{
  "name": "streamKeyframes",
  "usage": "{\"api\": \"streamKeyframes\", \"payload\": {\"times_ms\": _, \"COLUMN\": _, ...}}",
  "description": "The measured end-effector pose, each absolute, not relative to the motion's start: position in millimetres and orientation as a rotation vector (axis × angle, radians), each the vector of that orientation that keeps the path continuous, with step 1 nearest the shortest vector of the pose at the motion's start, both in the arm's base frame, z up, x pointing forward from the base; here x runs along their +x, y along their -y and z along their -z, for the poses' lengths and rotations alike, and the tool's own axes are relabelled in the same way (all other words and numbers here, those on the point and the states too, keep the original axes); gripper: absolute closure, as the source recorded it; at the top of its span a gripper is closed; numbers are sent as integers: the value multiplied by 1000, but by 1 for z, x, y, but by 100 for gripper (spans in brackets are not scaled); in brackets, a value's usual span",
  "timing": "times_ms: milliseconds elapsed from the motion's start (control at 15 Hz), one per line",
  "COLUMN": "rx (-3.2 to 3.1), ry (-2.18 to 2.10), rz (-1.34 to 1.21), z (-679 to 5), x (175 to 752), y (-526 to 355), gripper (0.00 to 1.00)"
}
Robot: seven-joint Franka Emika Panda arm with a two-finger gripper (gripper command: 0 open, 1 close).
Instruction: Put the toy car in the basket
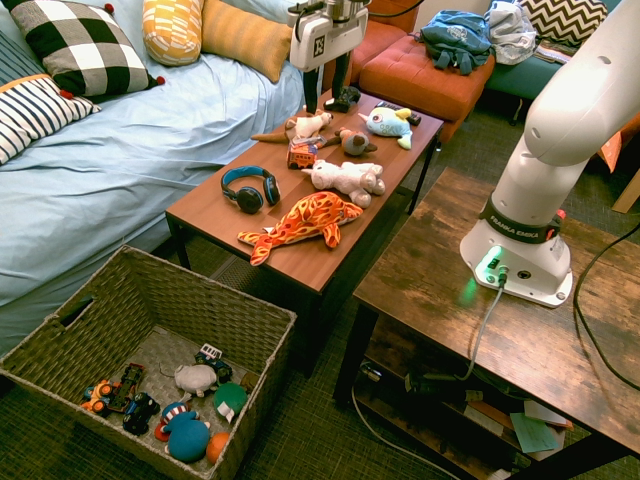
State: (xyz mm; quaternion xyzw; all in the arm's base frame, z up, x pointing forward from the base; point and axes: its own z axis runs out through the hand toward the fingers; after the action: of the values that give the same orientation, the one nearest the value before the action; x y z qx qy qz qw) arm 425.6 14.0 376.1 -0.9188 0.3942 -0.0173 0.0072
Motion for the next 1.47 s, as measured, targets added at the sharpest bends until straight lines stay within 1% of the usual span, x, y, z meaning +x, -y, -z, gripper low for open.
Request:
{"api": "streamKeyframes", "payload": {"times_ms": 267, "rx": -2887, "ry": -1211, "rz": 76, "z": -373, "x": 431, "y": -8, "gripper": 0}}
{"api": "streamKeyframes", "payload": {"times_ms": 533, "rx": -2974, "ry": -1185, "rz": 149, "z": -350, "x": 458, "y": 32, "gripper": 0}}
{"api": "streamKeyframes", "payload": {"times_ms": 733, "rx": -3033, "ry": -1082, "rz": 81, "z": -328, "x": 493, "y": 68, "gripper": 0}}
{"api": "streamKeyframes", "payload": {"times_ms": 1000, "rx": -3057, "ry": -807, "rz": -155, "z": -288, "x": 536, "y": 103, "gripper": 0}}
{"api": "streamKeyframes", "payload": {"times_ms": 1267, "rx": -3087, "ry": -759, "rz": -208, "z": -257, "x": 577, "y": 130, "gripper": 0}}
{"api": "streamKeyframes", "payload": {"times_ms": 1467, "rx": -3109, "ry": -748, "rz": -247, "z": -221, "x": 602, "y": 131, "gripper": 0}}
